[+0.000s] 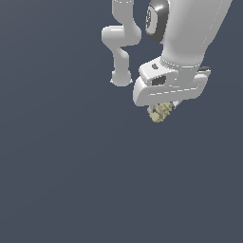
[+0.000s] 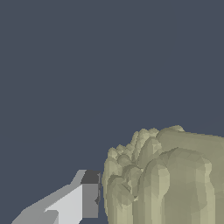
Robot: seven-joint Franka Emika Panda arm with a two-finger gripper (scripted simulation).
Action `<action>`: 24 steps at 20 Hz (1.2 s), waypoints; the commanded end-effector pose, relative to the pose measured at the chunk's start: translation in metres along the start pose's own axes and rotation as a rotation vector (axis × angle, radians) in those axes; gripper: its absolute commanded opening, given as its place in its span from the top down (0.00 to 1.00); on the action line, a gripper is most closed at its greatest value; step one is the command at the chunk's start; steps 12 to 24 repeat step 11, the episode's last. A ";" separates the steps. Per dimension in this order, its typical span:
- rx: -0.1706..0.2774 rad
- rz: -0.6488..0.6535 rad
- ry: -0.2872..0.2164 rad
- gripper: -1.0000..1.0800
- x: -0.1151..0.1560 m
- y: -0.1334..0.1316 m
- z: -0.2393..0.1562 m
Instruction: Pick up the object and move it to a goal position.
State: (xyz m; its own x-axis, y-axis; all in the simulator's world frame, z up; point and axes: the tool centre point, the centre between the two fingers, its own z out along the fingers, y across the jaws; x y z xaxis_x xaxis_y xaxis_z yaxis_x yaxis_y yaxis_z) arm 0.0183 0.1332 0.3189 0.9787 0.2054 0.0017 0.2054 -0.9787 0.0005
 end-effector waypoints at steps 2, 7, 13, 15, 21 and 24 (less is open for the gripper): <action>0.000 0.001 -0.002 1.00 -0.003 -0.003 -0.022; 0.000 0.001 -0.002 1.00 -0.005 -0.006 -0.039; 0.000 0.001 -0.002 1.00 -0.004 -0.006 -0.042; 0.000 0.001 -0.002 1.00 -0.004 -0.006 -0.042; 0.000 0.001 -0.002 1.00 -0.004 -0.006 -0.042; 0.000 0.001 -0.002 1.00 -0.004 -0.006 -0.042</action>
